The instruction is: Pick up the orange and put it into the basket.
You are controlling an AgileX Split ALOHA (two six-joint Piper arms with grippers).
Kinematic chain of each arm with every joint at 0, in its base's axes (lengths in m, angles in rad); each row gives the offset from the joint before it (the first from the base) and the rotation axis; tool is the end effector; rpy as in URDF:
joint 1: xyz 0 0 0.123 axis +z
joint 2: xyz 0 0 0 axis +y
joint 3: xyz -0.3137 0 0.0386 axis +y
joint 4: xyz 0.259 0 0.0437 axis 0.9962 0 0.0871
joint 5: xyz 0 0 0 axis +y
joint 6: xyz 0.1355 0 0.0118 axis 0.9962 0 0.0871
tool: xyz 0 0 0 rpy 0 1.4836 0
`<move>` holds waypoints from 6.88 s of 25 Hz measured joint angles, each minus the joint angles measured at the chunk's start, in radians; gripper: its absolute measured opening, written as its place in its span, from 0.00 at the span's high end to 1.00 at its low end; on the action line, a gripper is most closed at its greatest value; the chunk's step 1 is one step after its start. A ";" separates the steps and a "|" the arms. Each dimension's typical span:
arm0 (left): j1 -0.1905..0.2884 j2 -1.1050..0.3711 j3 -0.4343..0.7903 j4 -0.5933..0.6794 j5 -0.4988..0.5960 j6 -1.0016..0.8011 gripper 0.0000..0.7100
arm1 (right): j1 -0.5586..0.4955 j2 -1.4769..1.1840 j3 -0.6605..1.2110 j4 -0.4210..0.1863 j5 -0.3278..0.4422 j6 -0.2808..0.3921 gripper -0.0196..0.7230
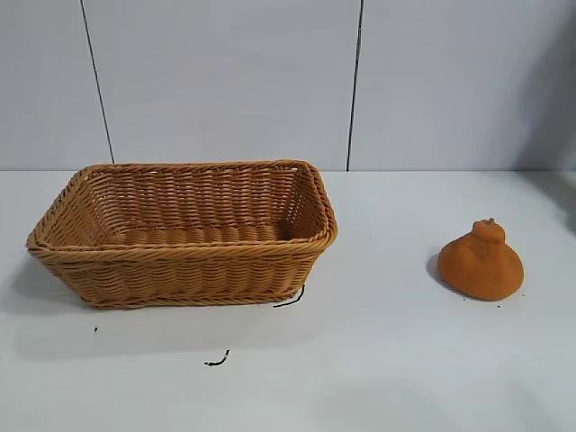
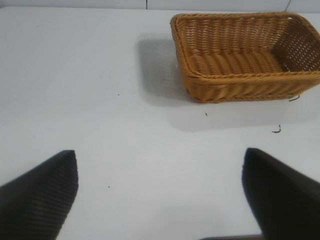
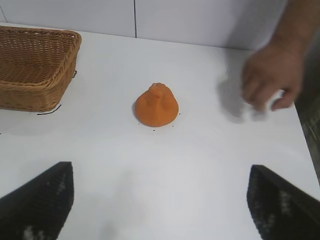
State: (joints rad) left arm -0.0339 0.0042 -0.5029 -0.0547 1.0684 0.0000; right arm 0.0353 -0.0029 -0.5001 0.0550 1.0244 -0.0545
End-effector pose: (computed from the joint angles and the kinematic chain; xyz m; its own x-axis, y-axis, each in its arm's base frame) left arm 0.0132 -0.0070 0.2622 -0.4650 -0.0106 -0.8852 0.0641 0.9969 -0.0456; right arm 0.0151 0.0069 0.2667 -0.4177 -0.0406 -0.9077 -0.0887 0.9961 -0.0038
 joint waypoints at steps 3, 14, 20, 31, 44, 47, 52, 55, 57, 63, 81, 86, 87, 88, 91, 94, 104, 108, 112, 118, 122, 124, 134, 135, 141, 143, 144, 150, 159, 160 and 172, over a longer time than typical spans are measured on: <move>0.000 0.000 0.000 0.000 0.000 0.000 0.10 | 0.000 0.000 0.000 0.000 0.000 0.000 0.07; 0.000 0.000 0.000 0.000 0.000 0.000 0.10 | 0.000 0.087 -0.021 0.000 0.000 0.007 0.07; 0.000 0.000 0.000 0.000 0.000 0.000 0.10 | 0.000 0.495 -0.136 0.000 0.000 0.054 0.07; 0.000 0.000 0.000 0.000 0.001 0.000 0.10 | 0.000 1.283 -0.512 0.012 -0.026 0.086 0.07; 0.000 0.000 0.000 0.000 0.001 0.000 0.10 | 0.000 1.858 -0.974 0.093 -0.008 0.047 0.07; 0.000 0.000 0.000 0.000 0.001 0.000 0.10 | 0.000 1.932 -0.985 0.097 -0.005 0.045 0.07; 0.000 0.000 0.000 0.000 0.001 0.000 0.10 | 0.000 2.036 -0.987 0.096 -0.007 0.045 0.07; 0.000 0.000 0.000 0.000 0.001 0.000 0.10 | 0.000 2.085 -0.987 0.094 -0.026 0.045 0.07; 0.000 0.000 0.000 0.000 0.001 0.000 0.10 | 0.000 2.116 -0.987 0.093 -0.040 0.045 0.07; 0.000 0.000 0.000 0.000 0.001 0.000 0.10 | 0.000 2.183 -0.988 0.093 -0.062 0.045 0.09; 0.000 0.000 0.000 0.000 0.001 0.000 0.10 | 0.000 2.070 -1.183 0.085 0.069 0.038 0.83; 0.000 0.000 0.000 0.000 0.001 0.000 0.10 | 0.006 2.054 -1.361 0.081 0.179 0.042 0.83; 0.000 0.000 0.000 0.000 0.001 0.000 0.10 | 0.014 2.054 -1.391 0.078 0.186 0.043 0.83; 0.000 0.000 0.000 0.000 0.001 0.000 0.10 | 0.023 2.054 -1.418 0.075 0.187 0.046 0.83; 0.000 0.000 0.000 0.000 0.000 0.000 0.10 | 0.071 2.054 -1.478 0.073 0.187 0.054 0.83; 0.000 0.000 0.000 0.000 0.001 0.000 0.10 | 0.149 2.054 -1.511 0.067 0.188 0.078 0.83; 0.000 0.000 0.000 0.000 0.001 0.000 0.10 | 0.449 2.088 -1.519 0.066 0.099 0.097 0.83; 0.000 0.000 0.000 0.000 0.001 0.000 0.10 | 0.540 2.158 -1.519 0.068 0.010 0.097 0.83; 0.000 0.000 0.000 0.000 0.001 0.000 0.10 | 0.589 2.261 -1.519 0.070 -0.107 0.103 0.83; 0.000 0.000 0.000 0.000 0.001 0.000 0.10 | 0.597 2.374 -1.519 0.081 -0.164 0.112 0.83; 0.000 0.000 0.000 0.000 0.001 0.000 0.10 | 0.597 2.388 -1.519 0.086 -0.159 0.112 0.67; 0.000 0.000 0.000 0.000 0.001 0.000 0.10 | 0.597 2.384 -1.520 0.087 -0.158 0.112 0.44; 0.000 0.000 0.000 0.000 0.001 0.000 0.10 | 0.581 2.358 -1.762 0.033 0.039 0.116 0.05; 0.000 0.000 0.000 0.000 0.001 0.000 0.10 | 0.568 2.355 -1.789 0.026 0.058 0.124 0.05; 0.000 0.000 0.000 0.000 0.001 0.000 0.10 | 0.420 2.352 -1.842 -0.018 0.107 0.150 0.04; 0.000 0.000 0.000 0.000 0.001 0.000 0.10 | 0.350 2.353 -1.842 -0.036 0.116 0.150 0.04; 0.000 0.000 0.000 0.000 0.001 0.000 0.10 | 0.314 2.353 -1.842 -0.042 0.120 0.150 0.04; 0.000 0.000 0.000 0.000 0.001 0.000 0.10 | 0.123 2.353 -1.842 -0.055 0.182 0.150 0.04; 0.000 0.000 0.000 0.000 0.002 0.000 0.10 | 0.021 2.353 -1.842 -0.055 0.189 0.150 0.04; 0.000 0.000 0.000 -0.001 0.002 0.000 0.10 | 0.021 2.353 -1.842 -0.047 0.189 0.150 0.04; 0.000 0.000 0.000 0.000 0.001 0.000 0.10 | 0.023 1.973 -1.248 -0.002 0.184 0.094 0.04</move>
State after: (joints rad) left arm -0.0339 0.0042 -0.5029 -0.0546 1.0694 0.0000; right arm 0.0581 1.9700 -1.7486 0.0526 1.2086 0.0395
